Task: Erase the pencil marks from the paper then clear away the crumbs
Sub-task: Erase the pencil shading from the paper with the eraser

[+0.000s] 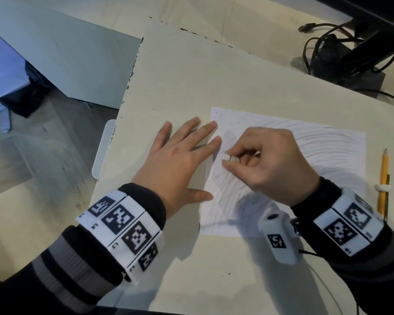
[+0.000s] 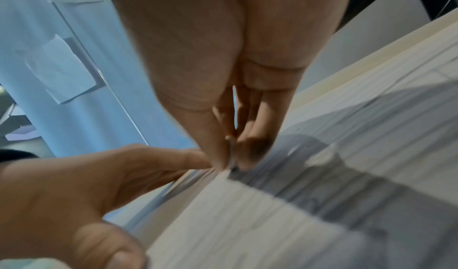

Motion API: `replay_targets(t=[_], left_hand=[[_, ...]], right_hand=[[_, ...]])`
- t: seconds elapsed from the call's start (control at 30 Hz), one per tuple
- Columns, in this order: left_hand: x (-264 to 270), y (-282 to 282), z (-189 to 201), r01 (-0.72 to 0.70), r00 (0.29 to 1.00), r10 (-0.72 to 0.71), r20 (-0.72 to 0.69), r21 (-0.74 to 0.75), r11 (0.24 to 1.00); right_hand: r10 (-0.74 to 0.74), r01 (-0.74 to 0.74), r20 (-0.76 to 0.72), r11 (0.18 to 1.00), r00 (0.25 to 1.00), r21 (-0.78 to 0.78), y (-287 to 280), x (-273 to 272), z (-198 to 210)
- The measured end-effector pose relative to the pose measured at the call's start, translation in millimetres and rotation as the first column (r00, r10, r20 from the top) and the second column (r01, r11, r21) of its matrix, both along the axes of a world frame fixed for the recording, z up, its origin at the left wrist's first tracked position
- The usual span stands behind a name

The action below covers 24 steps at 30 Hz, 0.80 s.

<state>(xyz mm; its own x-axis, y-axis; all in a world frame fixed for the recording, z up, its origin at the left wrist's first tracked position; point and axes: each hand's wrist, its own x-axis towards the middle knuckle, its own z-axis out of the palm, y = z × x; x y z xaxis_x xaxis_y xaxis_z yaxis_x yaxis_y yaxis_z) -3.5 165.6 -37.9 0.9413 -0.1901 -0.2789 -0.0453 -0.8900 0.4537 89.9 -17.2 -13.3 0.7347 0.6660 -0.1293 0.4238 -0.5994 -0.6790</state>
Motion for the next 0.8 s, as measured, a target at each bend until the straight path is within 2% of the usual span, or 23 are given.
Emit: replay_targets(t=[0.07, 0.2, 0.37, 0.5, 0.67, 0.8], left_hand=[[0, 0, 1, 0.001, 1.0, -0.001, -0.002, -0.004, 1.0], [0, 0, 1, 0.006, 1.0, -0.006, 0.0, 0.001, 1.0], [0, -1, 1, 0.0, 1.0, 0.0, -0.006, 0.003, 1.0], [1, -1, 2, -0.001, 1.0, 0.001, -0.002, 0.007, 1.0], [0, -1, 1, -0.011, 1.0, 0.011, 0.004, 0.01, 1.0], [-1, -2, -1, -0.008, 1.0, 0.008, 0.019, 0.001, 1.0]], right_hand=[[-0.037, 0.037, 0.015, 0.999, 0.999, 0.028, -1, 1, -2], [0.06, -0.065, -0.12, 0.997, 0.991, -0.046, -3, -12, 3], [-0.083, 0.082, 0.007, 0.995, 0.997, 0.048, -2, 1, -3], [-0.011, 0.009, -0.142, 1.0, 0.99, -0.013, -5, -14, 0], [-0.09, 0.09, -0.011, 0.995, 0.996, 0.03, 0, 4, -4], [0.019, -0.017, -0.14, 1.0, 0.99, 0.016, -3, -12, -1]])
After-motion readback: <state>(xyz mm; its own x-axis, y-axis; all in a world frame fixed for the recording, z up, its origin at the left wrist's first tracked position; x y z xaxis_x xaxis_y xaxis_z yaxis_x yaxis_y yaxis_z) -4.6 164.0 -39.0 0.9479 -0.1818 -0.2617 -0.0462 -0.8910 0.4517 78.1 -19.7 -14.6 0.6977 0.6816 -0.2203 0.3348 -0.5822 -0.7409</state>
